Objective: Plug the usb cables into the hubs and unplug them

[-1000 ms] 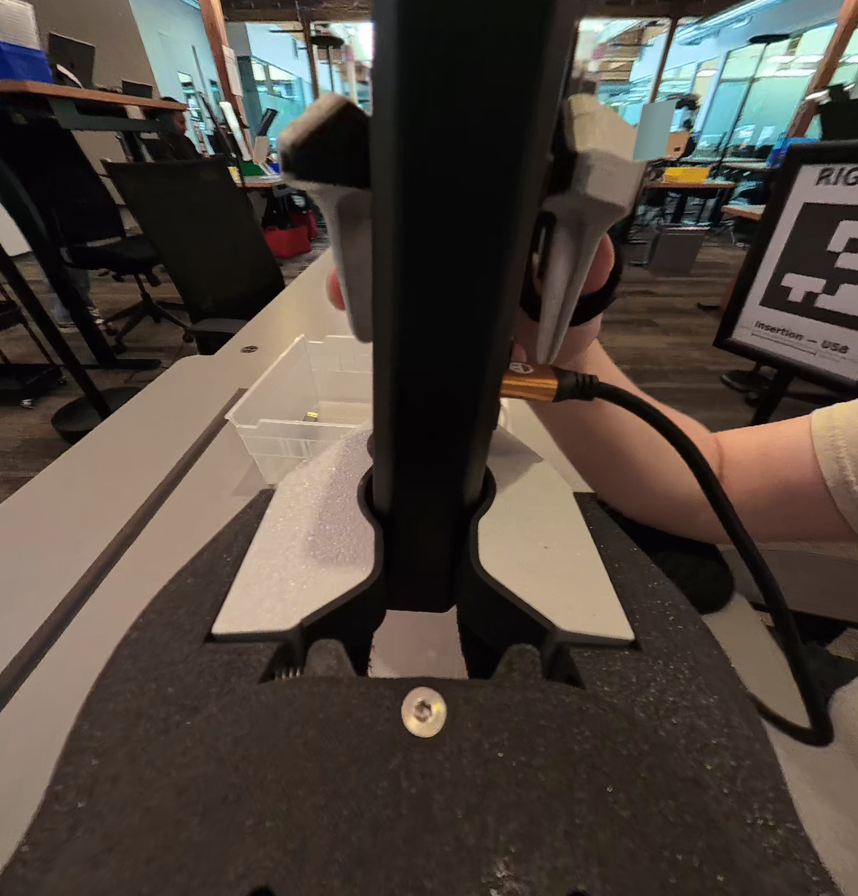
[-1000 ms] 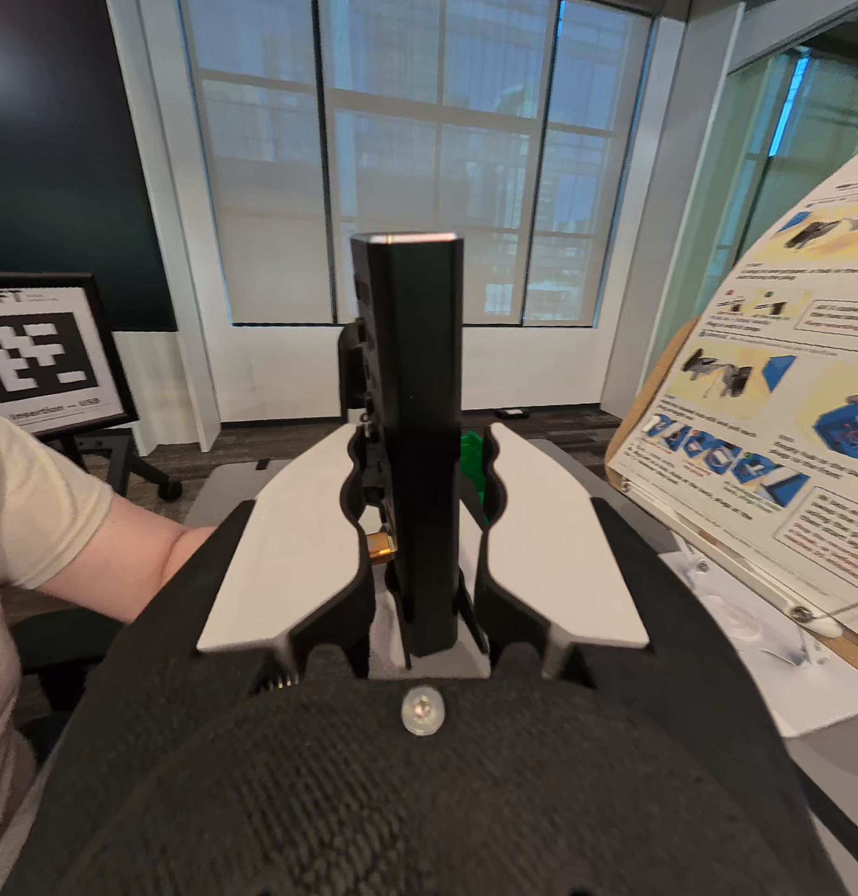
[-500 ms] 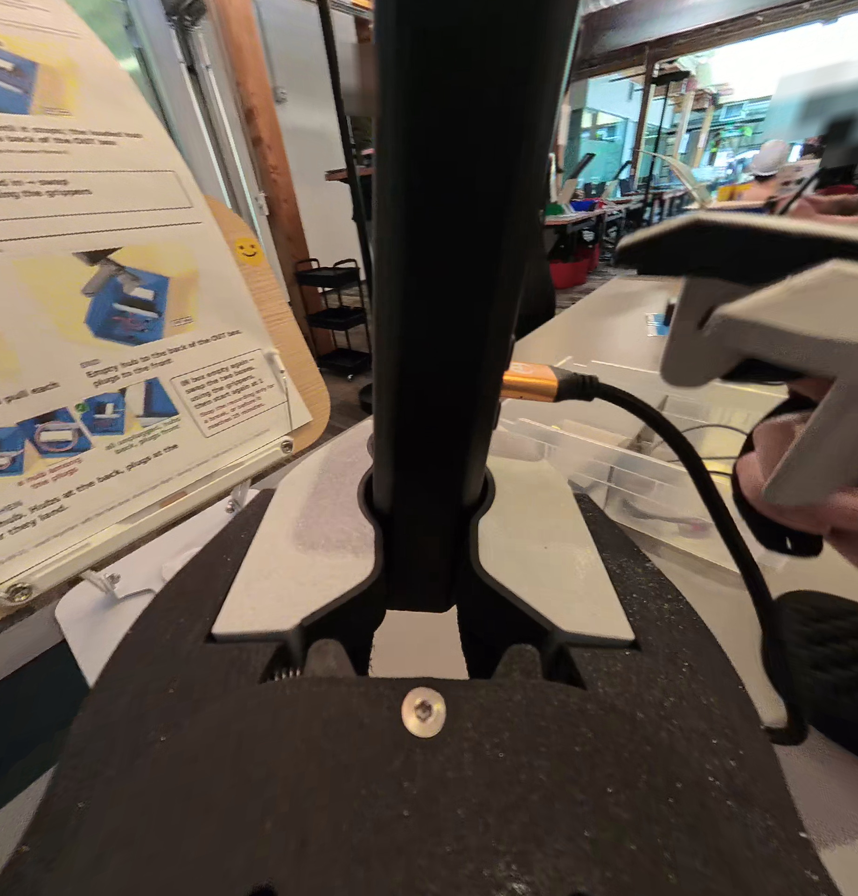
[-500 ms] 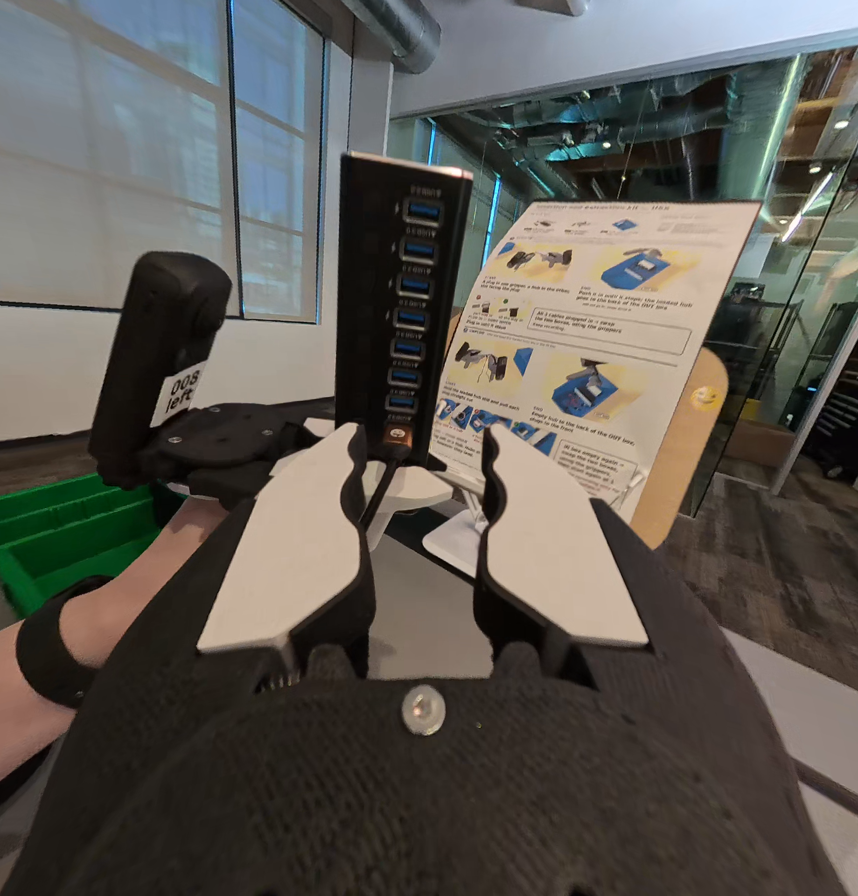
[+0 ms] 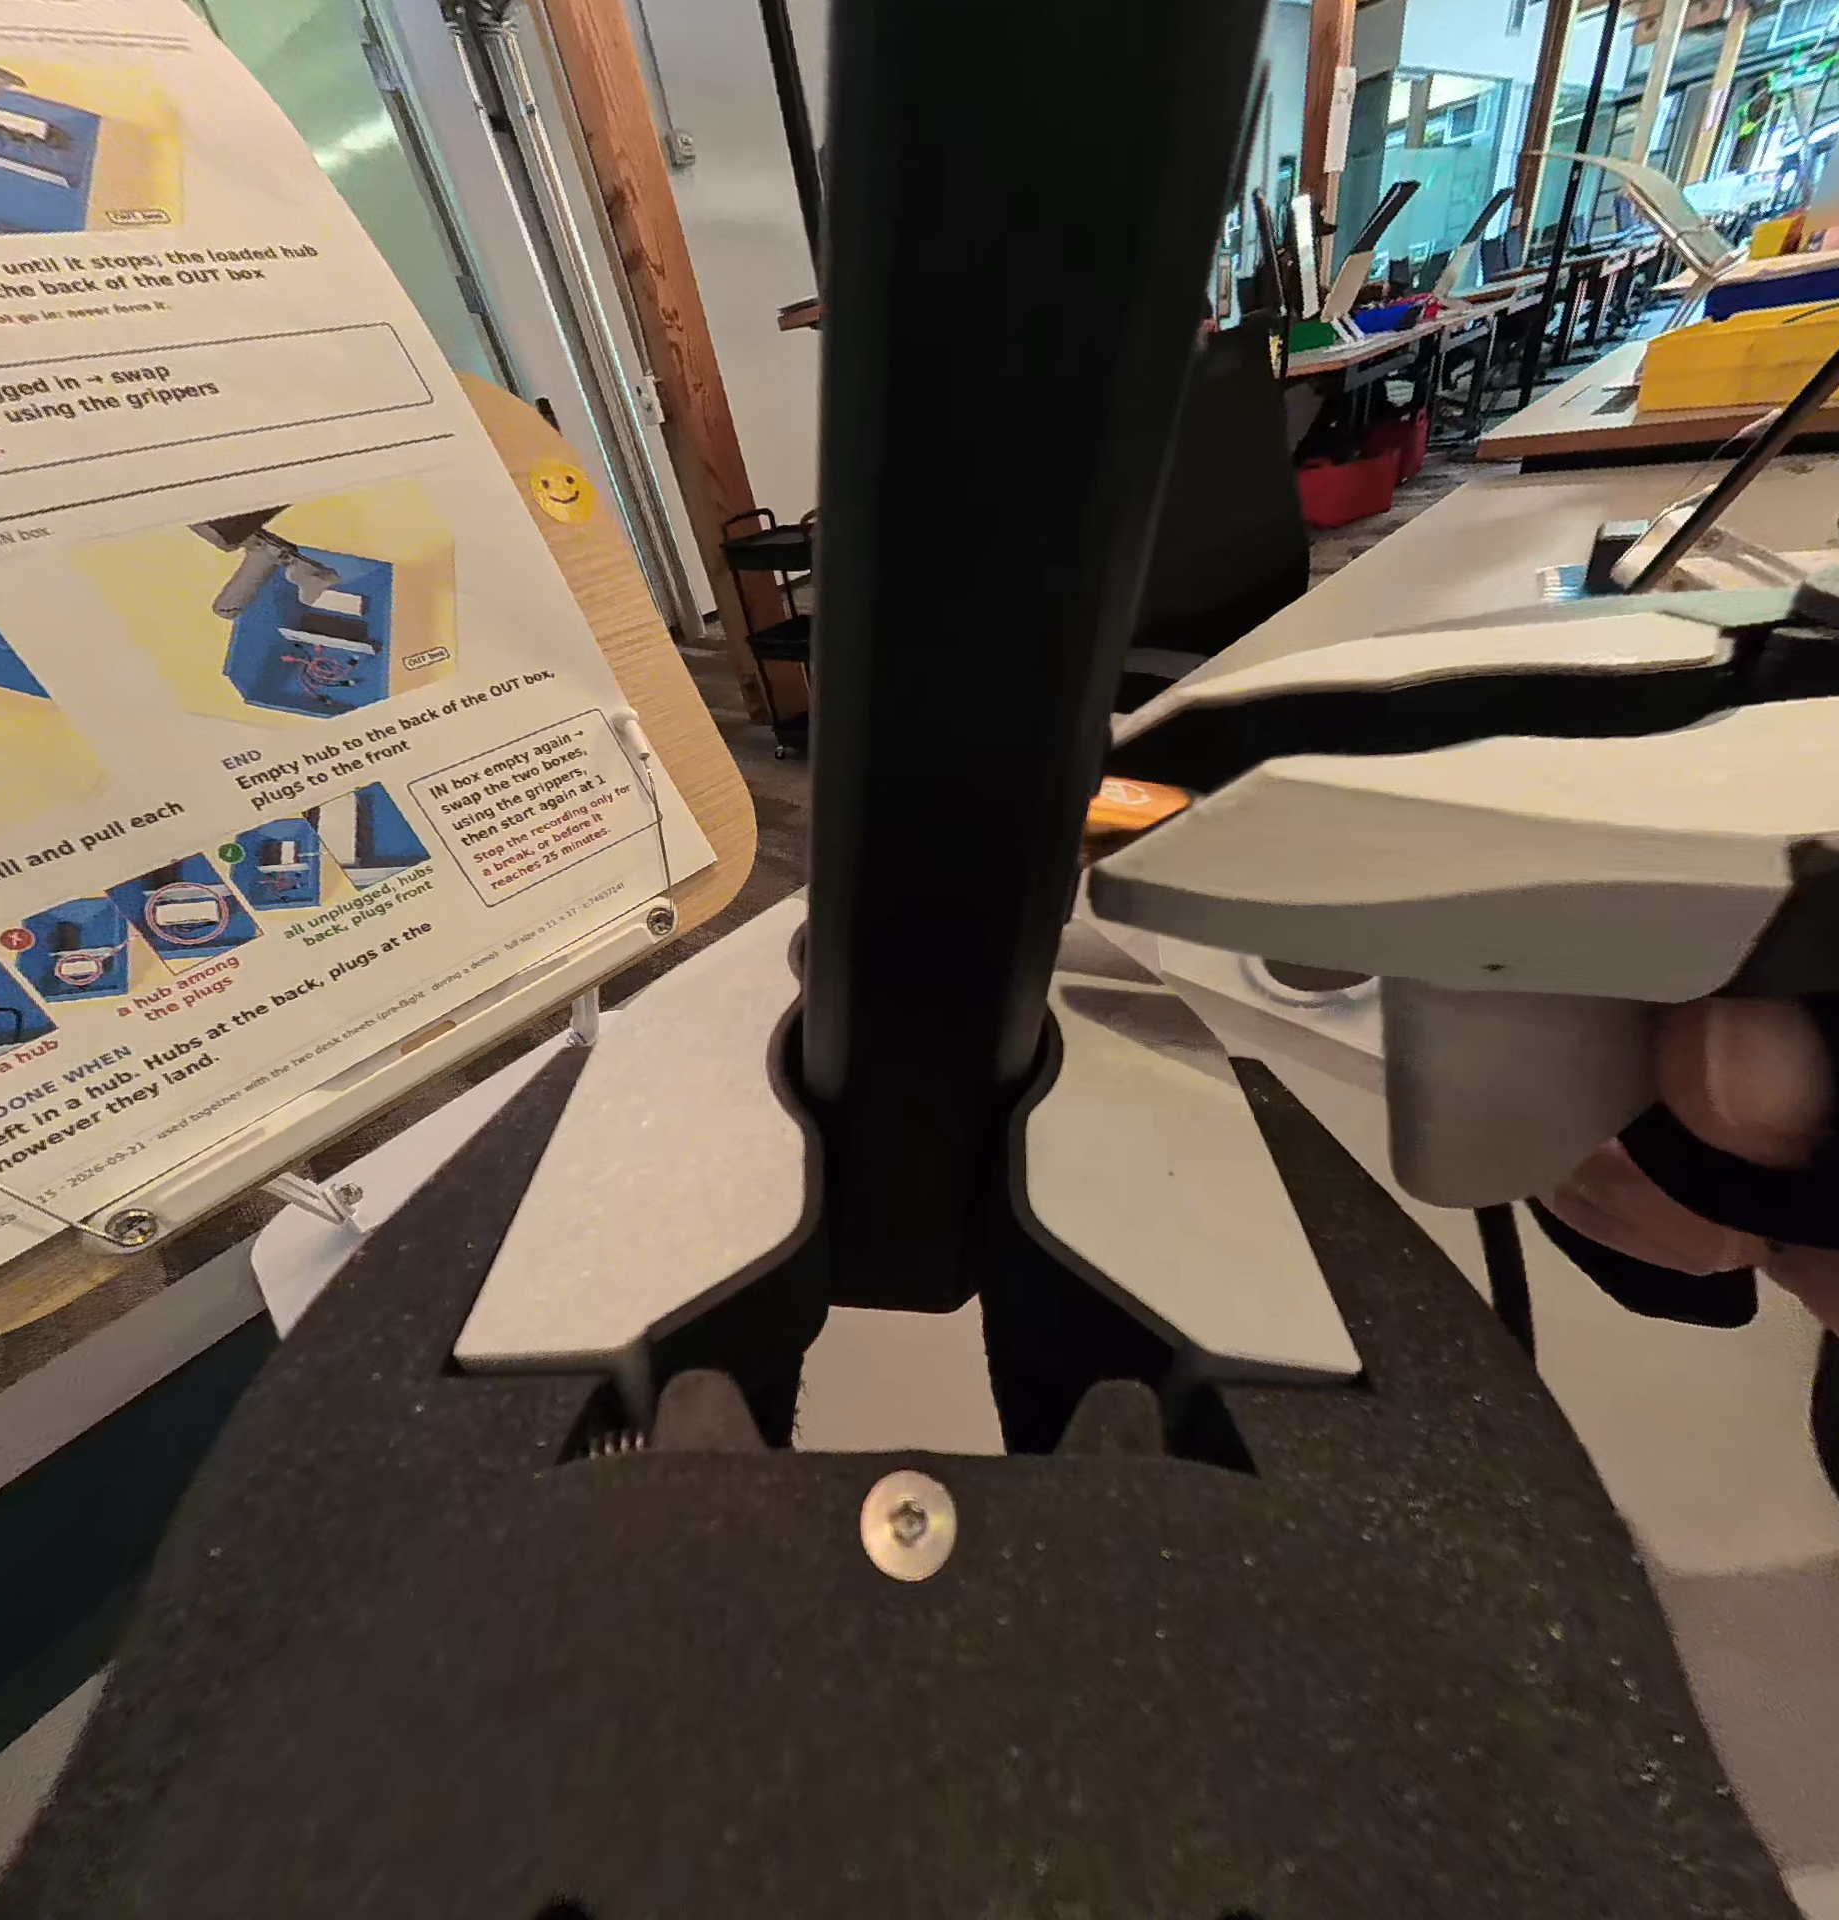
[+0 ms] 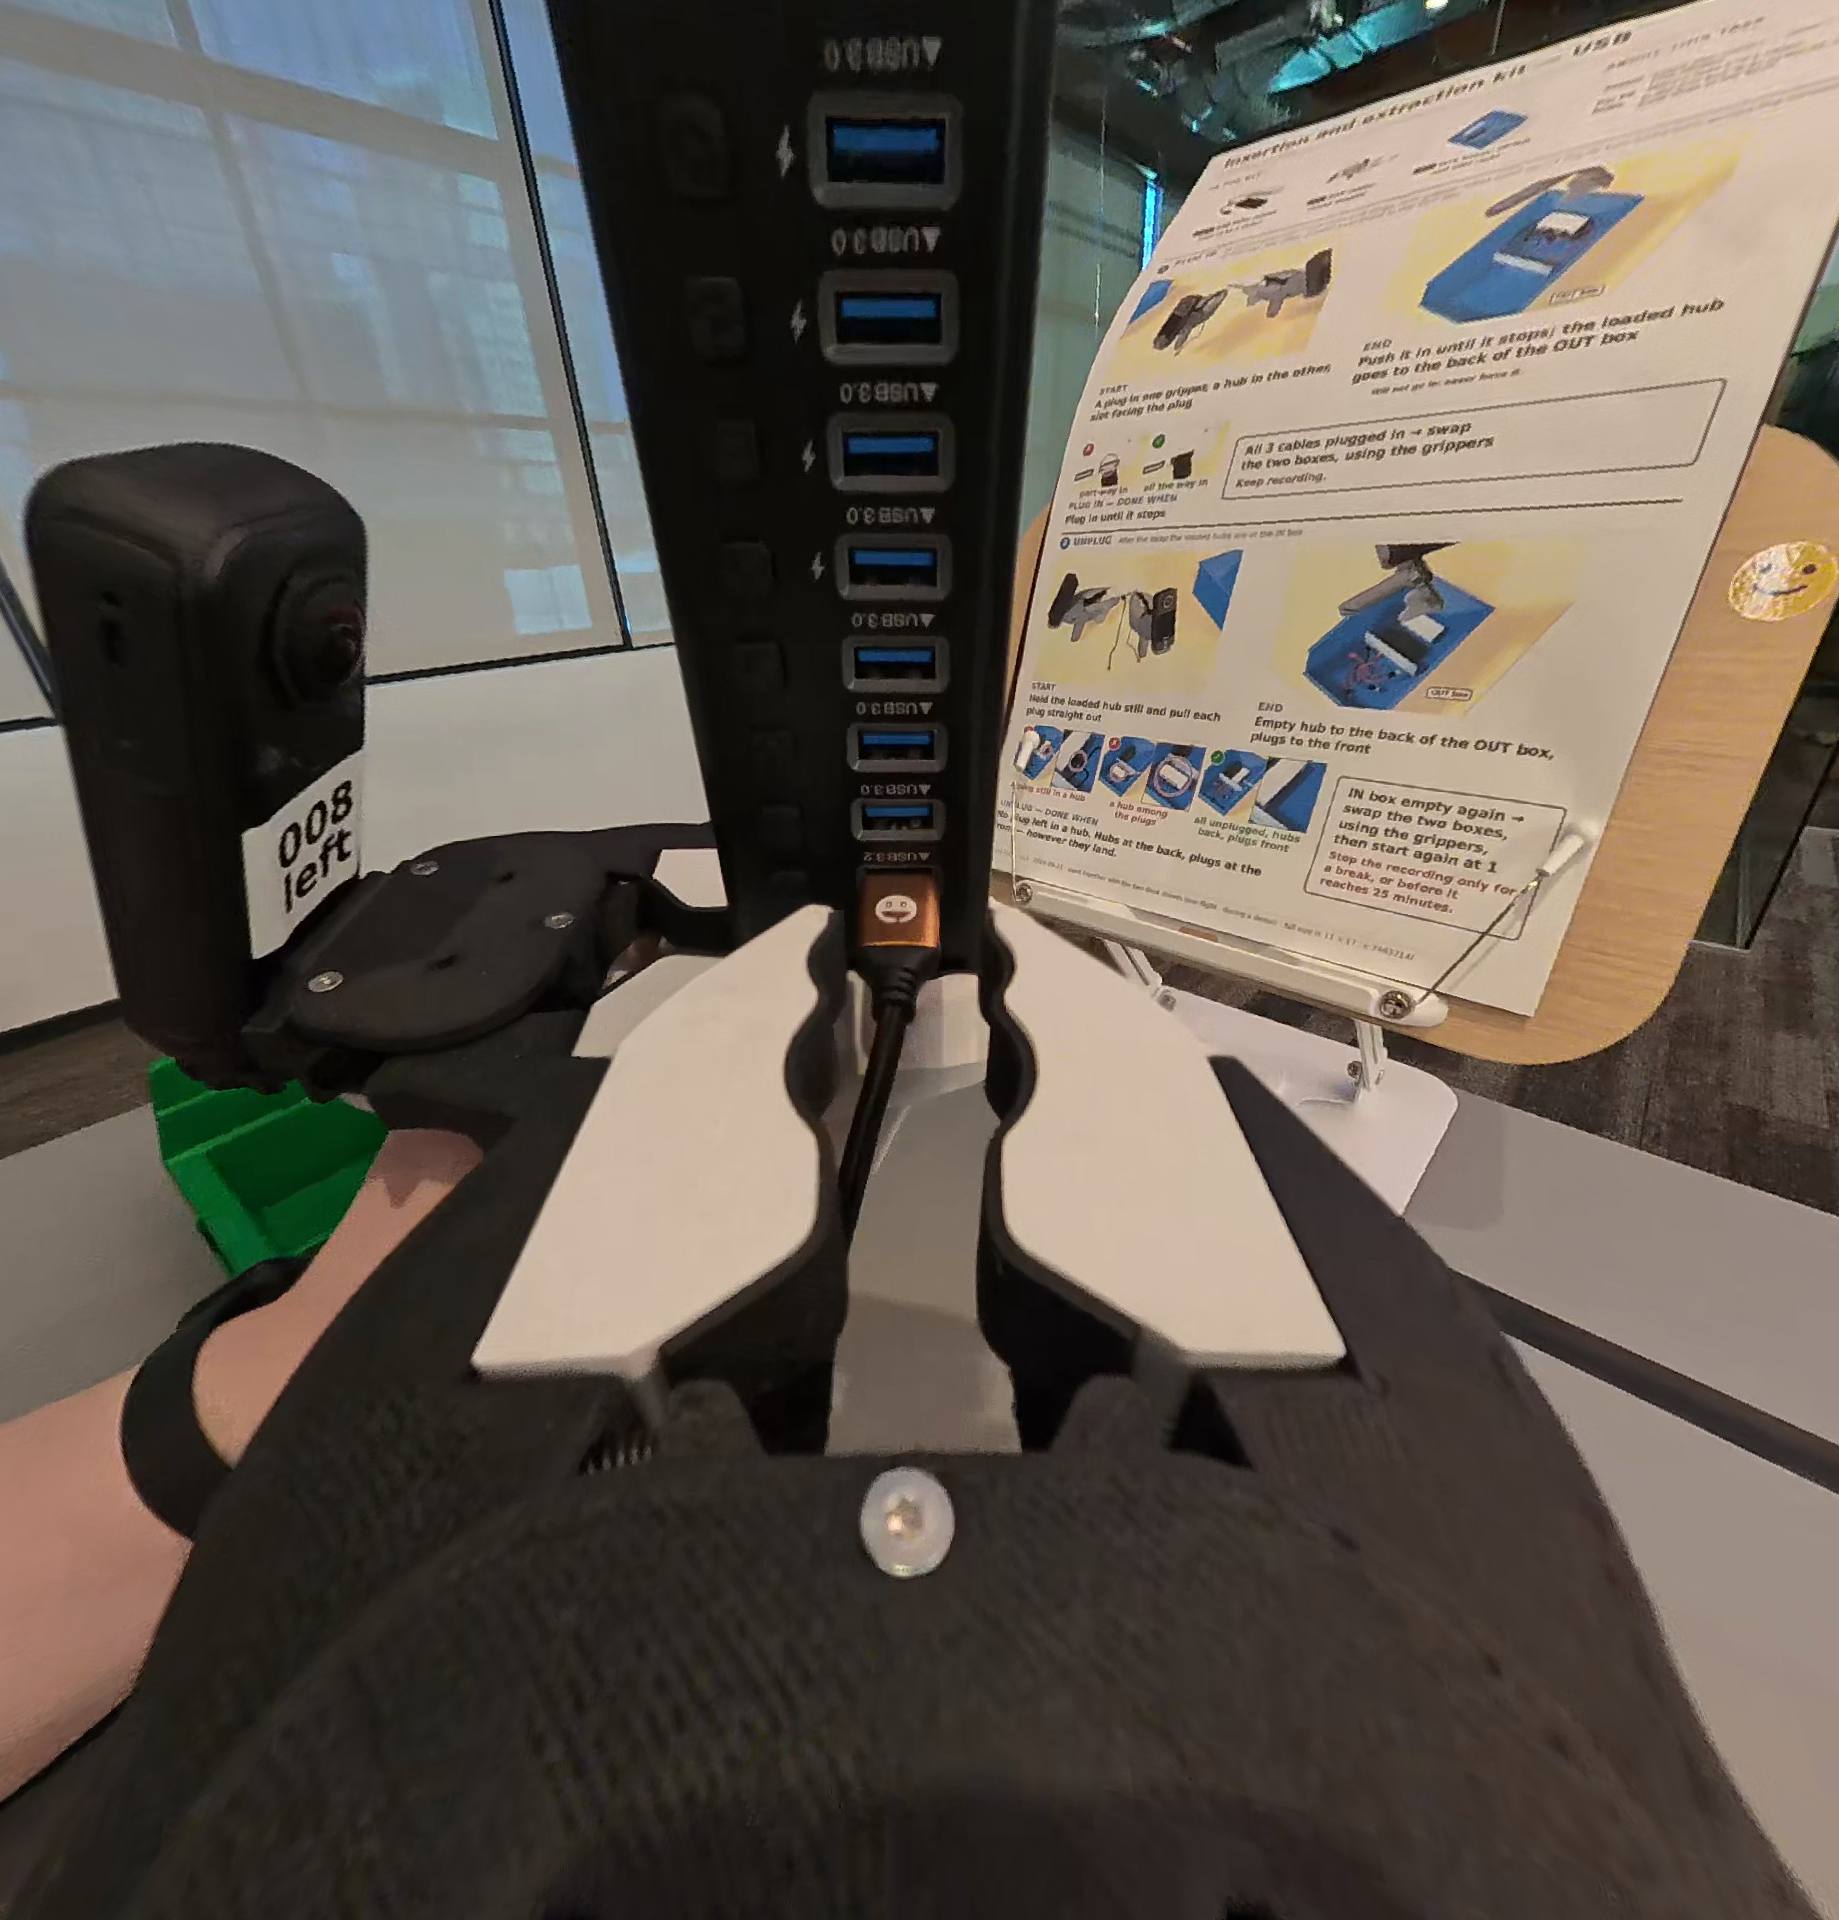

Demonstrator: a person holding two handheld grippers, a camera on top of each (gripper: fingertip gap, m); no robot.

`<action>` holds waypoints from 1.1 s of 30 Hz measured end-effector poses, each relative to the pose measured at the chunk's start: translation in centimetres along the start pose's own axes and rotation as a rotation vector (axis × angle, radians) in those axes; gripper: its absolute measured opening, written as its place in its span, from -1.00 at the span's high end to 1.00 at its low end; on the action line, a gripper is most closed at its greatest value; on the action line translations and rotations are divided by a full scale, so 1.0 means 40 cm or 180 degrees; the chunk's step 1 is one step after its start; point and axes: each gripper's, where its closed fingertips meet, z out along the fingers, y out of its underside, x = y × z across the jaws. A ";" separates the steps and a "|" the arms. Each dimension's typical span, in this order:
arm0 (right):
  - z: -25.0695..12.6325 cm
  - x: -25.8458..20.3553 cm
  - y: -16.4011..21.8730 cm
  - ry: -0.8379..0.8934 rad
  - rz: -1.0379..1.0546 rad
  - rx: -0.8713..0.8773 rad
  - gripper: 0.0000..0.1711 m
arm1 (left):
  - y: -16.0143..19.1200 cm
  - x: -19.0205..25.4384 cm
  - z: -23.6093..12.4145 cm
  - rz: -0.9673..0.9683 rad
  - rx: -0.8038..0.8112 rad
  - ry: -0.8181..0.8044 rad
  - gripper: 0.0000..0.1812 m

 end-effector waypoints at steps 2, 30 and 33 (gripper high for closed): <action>0.001 -0.001 0.001 -0.0016 0.0012 0.0035 0.77 | 0.002 0.001 0.002 0.0010 -0.0015 -0.0021 0.66; 0.007 -0.018 -0.015 0.0309 -0.0144 0.0257 0.81 | -0.015 0.002 -0.005 -0.0357 0.0065 0.0241 0.65; 0.024 -0.018 -0.009 0.0447 -0.0030 0.0246 0.81 | -0.007 -0.019 -0.007 -0.0378 0.0015 0.0151 0.65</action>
